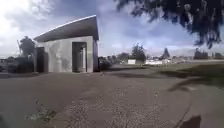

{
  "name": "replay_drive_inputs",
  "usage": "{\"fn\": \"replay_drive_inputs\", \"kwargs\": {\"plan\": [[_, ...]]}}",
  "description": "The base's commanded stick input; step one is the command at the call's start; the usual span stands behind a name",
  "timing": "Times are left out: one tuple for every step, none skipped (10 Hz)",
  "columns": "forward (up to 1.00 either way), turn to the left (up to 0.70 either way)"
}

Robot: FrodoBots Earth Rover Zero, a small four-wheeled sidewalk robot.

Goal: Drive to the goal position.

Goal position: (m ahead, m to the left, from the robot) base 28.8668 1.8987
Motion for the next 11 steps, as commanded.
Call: {"fn": "replay_drive_inputs", "kwargs": {"plan": [[0.7,-0.18],[0.7,-0.18],[0.7,-0.18],[0.7,-0.18],[0.7,-0.18],[0.7,-0.18],[0.7,-0.18],[0.7,-0.17],[0.7,-0.17],[0.7,-0.17],[0.7,-0.17]]}}
